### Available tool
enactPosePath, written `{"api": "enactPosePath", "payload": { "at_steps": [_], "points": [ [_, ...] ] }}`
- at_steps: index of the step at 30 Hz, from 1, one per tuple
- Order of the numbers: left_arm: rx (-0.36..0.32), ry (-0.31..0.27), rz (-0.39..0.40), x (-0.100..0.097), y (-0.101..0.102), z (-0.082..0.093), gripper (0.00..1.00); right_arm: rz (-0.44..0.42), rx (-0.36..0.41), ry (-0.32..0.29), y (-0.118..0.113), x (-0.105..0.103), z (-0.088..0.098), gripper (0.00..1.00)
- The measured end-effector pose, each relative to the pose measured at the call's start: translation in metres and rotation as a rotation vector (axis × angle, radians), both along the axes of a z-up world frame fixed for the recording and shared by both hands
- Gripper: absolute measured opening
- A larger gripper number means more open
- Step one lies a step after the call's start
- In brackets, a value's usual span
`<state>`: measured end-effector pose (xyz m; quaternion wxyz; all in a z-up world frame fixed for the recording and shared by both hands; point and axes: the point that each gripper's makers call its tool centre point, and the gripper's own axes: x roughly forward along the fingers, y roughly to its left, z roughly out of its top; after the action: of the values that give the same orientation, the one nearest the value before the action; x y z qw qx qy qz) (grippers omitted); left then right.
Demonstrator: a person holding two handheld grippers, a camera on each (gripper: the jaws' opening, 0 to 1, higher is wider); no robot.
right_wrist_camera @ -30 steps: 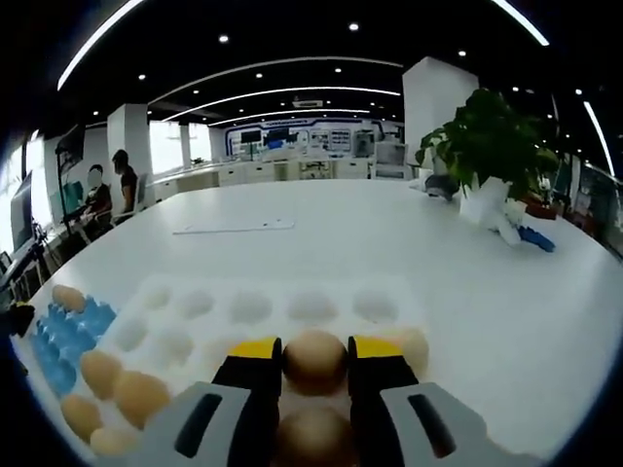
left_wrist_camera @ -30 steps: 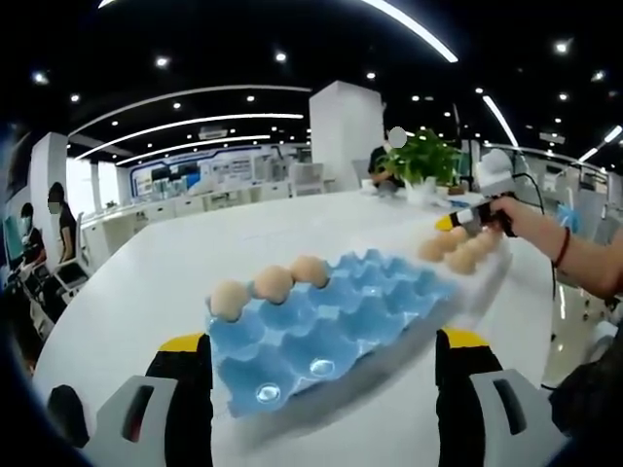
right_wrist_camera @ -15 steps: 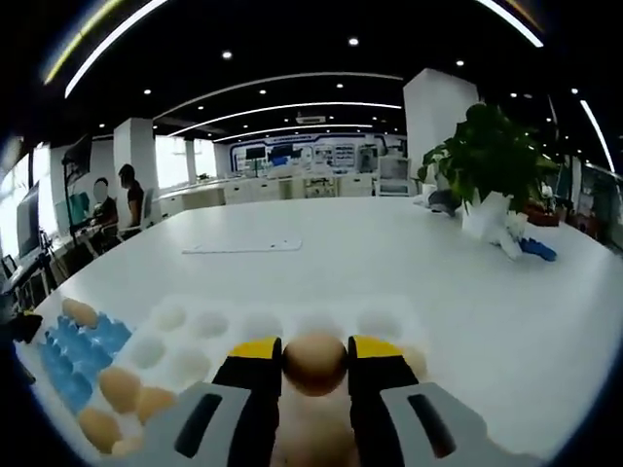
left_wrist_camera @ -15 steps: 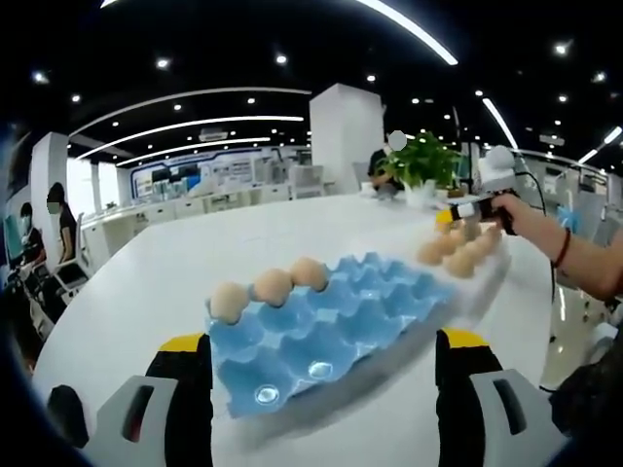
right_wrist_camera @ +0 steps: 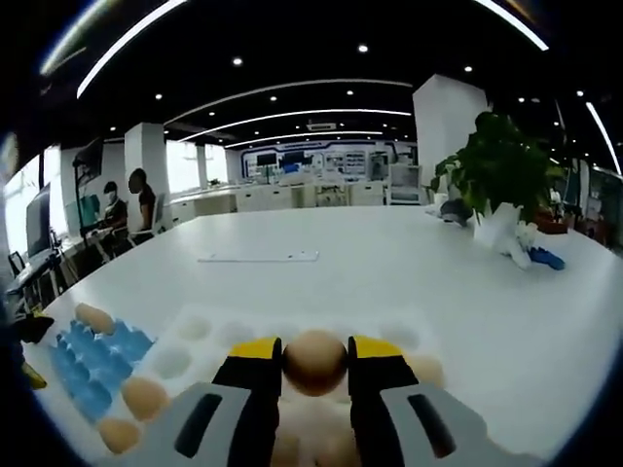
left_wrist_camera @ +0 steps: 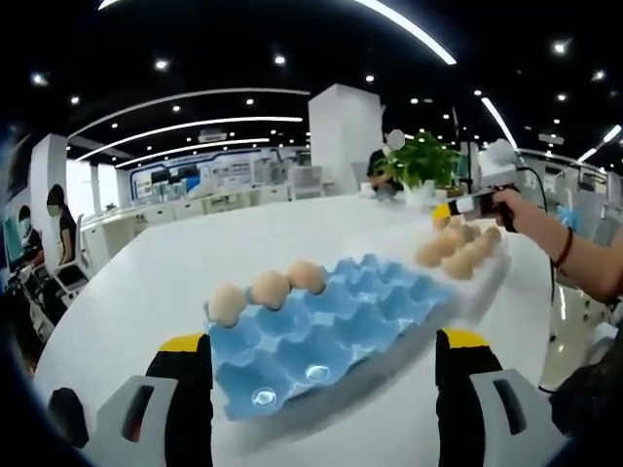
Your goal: Place the egg into an empty slot of the egg tray after lifting it from the table, then release the egg inside the slot.
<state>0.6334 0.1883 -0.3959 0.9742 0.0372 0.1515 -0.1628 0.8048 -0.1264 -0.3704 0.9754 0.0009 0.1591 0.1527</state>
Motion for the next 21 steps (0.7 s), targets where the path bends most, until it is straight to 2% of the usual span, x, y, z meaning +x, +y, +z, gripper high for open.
{"api": "enactPosePath", "payload": {
  "at_steps": [6, 9, 21],
  "points": [
    [0.001, 0.0, 0.002, -0.001, 0.0, 0.0, 0.97, 0.028, -0.002, -0.009, 0.01, 0.001, 0.003, 0.27],
    [0.0, -0.002, 0.002, -0.001, 0.0, 0.001, 0.97, 0.044, 0.0, -0.015, 0.018, -0.005, 0.005, 0.27],
    [-0.002, -0.003, -0.002, -0.002, -0.005, 0.003, 0.97, 0.154, 0.007, -0.02, 0.065, -0.011, 0.011, 0.27]
  ]
}}
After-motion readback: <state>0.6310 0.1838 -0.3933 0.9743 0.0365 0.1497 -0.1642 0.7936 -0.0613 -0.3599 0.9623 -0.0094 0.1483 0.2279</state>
